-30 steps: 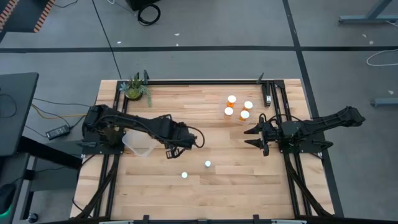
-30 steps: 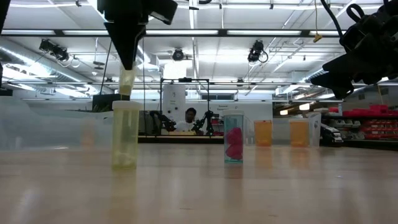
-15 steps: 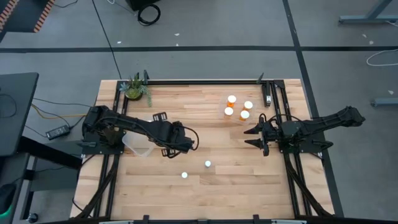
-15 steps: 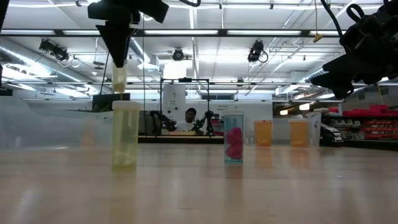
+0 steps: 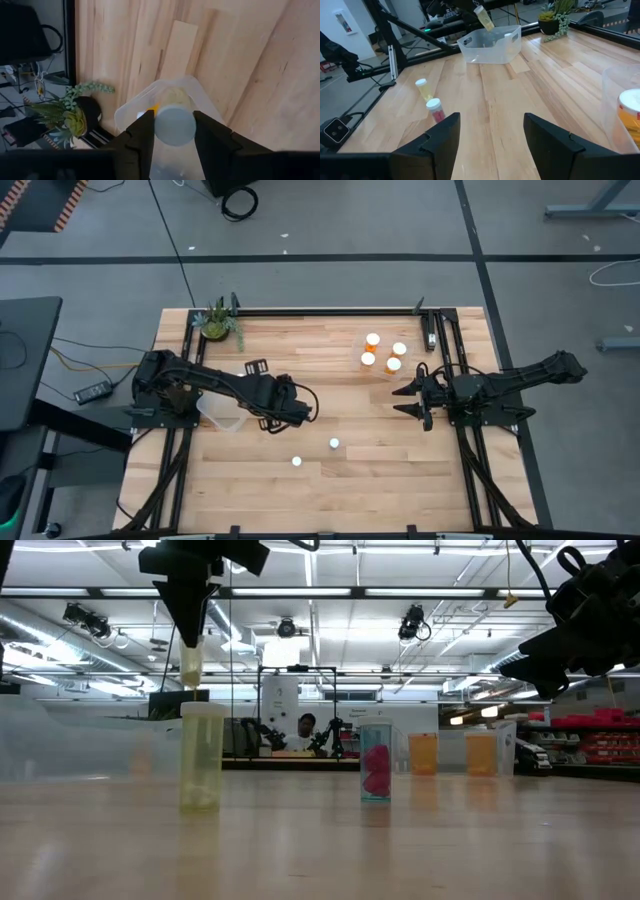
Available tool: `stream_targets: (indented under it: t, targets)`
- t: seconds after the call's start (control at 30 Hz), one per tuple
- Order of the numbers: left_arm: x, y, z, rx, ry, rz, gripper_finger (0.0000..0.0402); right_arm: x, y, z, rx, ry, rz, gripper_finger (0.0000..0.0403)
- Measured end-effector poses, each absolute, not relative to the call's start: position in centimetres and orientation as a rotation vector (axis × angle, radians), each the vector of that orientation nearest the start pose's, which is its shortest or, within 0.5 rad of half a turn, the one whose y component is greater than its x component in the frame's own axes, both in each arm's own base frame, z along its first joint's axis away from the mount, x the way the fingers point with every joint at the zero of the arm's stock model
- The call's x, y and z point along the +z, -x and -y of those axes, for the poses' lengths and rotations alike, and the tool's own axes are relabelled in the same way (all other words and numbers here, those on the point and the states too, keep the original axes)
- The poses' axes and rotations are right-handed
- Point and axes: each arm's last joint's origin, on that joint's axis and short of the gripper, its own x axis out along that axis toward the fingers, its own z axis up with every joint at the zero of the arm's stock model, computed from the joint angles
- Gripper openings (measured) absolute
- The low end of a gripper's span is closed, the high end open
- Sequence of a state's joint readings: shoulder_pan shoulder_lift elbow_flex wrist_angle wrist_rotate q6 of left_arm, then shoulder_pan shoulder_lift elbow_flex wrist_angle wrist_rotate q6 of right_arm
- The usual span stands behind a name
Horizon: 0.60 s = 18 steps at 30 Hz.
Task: Pick and place medicine bottles into bin by pill shape (circle, oval)
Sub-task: Put the small yellow pill bottle into the left transparent bin
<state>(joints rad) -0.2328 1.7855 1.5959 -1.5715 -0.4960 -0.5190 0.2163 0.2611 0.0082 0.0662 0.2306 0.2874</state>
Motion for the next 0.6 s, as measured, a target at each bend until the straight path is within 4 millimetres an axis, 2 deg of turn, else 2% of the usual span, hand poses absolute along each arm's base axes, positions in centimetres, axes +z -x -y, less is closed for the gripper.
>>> stream_targets:
  t: [0.1,0.17,0.3,0.43,0.6]
  targets:
    - [28.3,-30.4,5.9,0.597,-0.238,-1.505,0.0142,15.1,-11.0,-1.7,-0.040,-0.245,-0.179,0.0225]
    - [28.2,-29.5,5.8,0.600,-0.243,-1.501,0.0147,15.1,-11.0,-1.7,-0.040,-0.245,-0.179,0.0225]
    - [26.9,-26.5,5.0,0.643,-0.211,-1.490,0.0142,15.1,-11.0,-1.7,-0.041,-0.245,-0.179,0.0225]
    - [26.4,-23.6,4.2,0.682,-0.113,-1.401,0.0131,15.1,-11.0,-1.7,-0.040,-0.245,-0.180,0.0225]
    - [25.0,-21.4,3.2,0.694,0.032,-1.301,0.0141,15.1,-11.0,-1.7,-0.040,-0.245,-0.178,0.0225]
